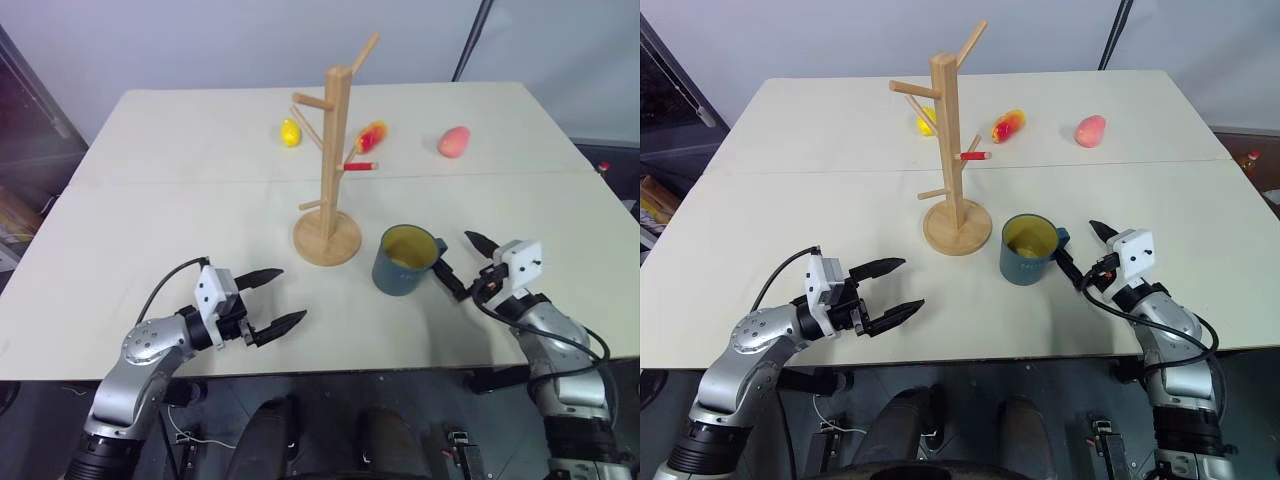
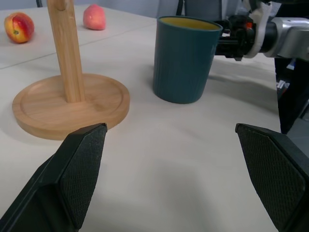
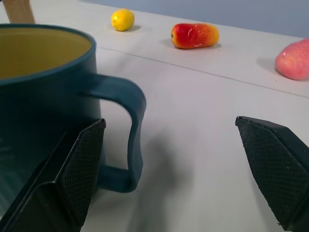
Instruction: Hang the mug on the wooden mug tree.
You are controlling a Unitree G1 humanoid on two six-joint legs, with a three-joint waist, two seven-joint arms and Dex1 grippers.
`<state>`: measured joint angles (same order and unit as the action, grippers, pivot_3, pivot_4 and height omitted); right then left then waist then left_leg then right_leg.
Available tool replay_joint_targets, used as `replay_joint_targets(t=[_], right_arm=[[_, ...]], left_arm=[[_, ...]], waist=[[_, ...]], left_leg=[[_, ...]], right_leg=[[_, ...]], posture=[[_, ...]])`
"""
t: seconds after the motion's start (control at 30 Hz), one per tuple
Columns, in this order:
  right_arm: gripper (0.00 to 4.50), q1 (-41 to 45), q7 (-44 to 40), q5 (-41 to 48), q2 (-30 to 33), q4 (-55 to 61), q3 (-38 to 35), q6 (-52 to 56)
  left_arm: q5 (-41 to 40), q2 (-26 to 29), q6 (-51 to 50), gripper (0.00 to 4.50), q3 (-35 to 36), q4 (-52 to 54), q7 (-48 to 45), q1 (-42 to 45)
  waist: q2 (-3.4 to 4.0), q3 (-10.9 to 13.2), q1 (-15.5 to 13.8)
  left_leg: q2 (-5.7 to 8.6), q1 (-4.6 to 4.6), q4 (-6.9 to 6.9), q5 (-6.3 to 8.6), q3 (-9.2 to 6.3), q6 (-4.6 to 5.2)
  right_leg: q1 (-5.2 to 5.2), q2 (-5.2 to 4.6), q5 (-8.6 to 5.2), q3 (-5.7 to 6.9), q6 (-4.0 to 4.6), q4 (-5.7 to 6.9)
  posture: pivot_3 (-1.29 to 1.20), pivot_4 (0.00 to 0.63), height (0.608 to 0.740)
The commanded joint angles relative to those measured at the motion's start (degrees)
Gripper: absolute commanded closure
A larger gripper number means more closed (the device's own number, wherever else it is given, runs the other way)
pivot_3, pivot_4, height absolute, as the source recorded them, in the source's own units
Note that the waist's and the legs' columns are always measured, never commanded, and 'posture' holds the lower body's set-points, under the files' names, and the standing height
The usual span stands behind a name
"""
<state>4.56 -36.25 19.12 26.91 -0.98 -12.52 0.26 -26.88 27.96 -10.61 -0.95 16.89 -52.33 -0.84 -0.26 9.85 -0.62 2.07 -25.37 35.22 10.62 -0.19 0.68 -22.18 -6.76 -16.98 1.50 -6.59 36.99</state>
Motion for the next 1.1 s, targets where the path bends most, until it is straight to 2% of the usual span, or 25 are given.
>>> replay_joint_targets(t=[0.03, 0.33, 0.43, 0.53, 0.63, 0.67, 0.8, 0.97, 1.1], right_arm=[[0.02, 2.04, -1.01, 0.09, -0.02, -1.79, -0.07, -1.74], [0.02, 5.57, -5.12, 1.27, -0.40, -8.42, 0.71, -3.59], [0.83, 6.57, -6.95, 2.04, -0.86, -9.63, 1.05, -3.45], [2.37, 7.13, -8.19, 2.68, -1.27, -9.70, 1.07, -2.85], [4.09, 7.30, -8.72, 3.15, -1.38, -9.10, 1.36, -2.30], [4.48, 7.22, -8.83, 3.30, -1.37, -8.78, 1.42, -2.15], [4.48, 5.24, -8.33, 2.56, -0.06, -4.39, 1.61, -1.29], [4.48, 3.69, -8.95, -2.56, 6.91, 9.77, 4.36, 0.92], [4.48, 11.13, -9.38, -5.12, 13.38, 17.15, 6.02, 5.07]], left_arm=[[-0.23, 0.02, 0.83, 0.00, 0.50, 1.06, 0.12, 0.81], [-0.33, 0.14, -0.42, 0.00, 0.38, 1.93, 1.10, 2.18], [-0.45, 0.27, -0.85, 0.00, 0.50, 2.47, 1.68, 2.40], [-0.51, 0.31, -1.21, 0.00, 0.59, 2.95, 2.22, 2.53], [-0.47, 0.26, -1.47, 0.00, 0.59, 3.18, 2.65, 2.75], [-0.51, 0.26, -1.56, 0.00, 0.59, 3.26, 2.78, 2.81], [-0.86, 0.42, -1.98, 0.00, 1.01, 3.47, 3.13, 3.30], [-2.89, 0.64, -3.86, 0.00, 2.40, 4.27, 3.55, 5.20], [-3.58, 0.79, -4.77, 0.00, 2.33, 4.21, 3.22, 7.19]], waist=[[0.00, 0.00, -0.02], [0.00, 0.00, 0.06], [0.00, 0.00, 0.12], [0.00, 0.00, 0.04], [0.00, 0.00, 0.02], [0.00, 0.00, 0.01], [0.00, 0.01, -0.04], [0.06, 0.04, 0.07], [0.06, 0.05, 0.28]], left_leg=[[0.00, 0.00, 0.00, 0.00, 0.00, 0.00], [0.01, 0.00, 0.02, 0.00, 0.00, 0.00], [0.00, 0.01, 0.02, 0.00, 0.00, 0.00], [0.01, 0.01, 0.02, -0.01, 0.00, 0.01], [0.01, 0.01, 0.03, 0.00, 0.00, 0.01], [0.01, 0.01, 0.03, 0.00, 0.00, 0.00], [0.02, 0.00, 0.03, 0.00, 0.00, 0.00], [0.03, -0.02, 0.03, 0.00, 0.00, 0.00], [0.00, 0.00, 0.03, 0.00, 0.00, 0.00]], right_leg=[[0.00, 0.00, 0.00, 0.00, 0.00, 0.00], [0.01, 0.02, 0.02, 0.01, -0.03, 0.02], [0.01, 0.03, 0.03, 0.02, -0.05, 0.04], [0.00, 0.03, 0.08, 0.02, -0.15, 0.06], [0.01, 0.03, 0.08, 0.02, -0.14, 0.05], [0.01, 0.03, 0.07, 0.02, -0.14, 0.05], [0.01, 0.01, 0.07, 0.01, -0.12, 0.05], [-0.02, 0.00, 0.05, 0.01, -0.09, 0.05], [-0.04, 0.04, 0.02, 0.02, -0.05, 0.07]], posture=[[0.00, 0.150, 0.740], [0.00, 0.150, 0.740], [0.00, 0.150, 0.740], [0.00, 0.150, 0.740], [0.00, 0.150, 0.740], [0.00, 0.150, 0.740], [0.00, 0.150, 0.740], [0.00, 0.150, 0.740], [0.00, 0.150, 0.740]])
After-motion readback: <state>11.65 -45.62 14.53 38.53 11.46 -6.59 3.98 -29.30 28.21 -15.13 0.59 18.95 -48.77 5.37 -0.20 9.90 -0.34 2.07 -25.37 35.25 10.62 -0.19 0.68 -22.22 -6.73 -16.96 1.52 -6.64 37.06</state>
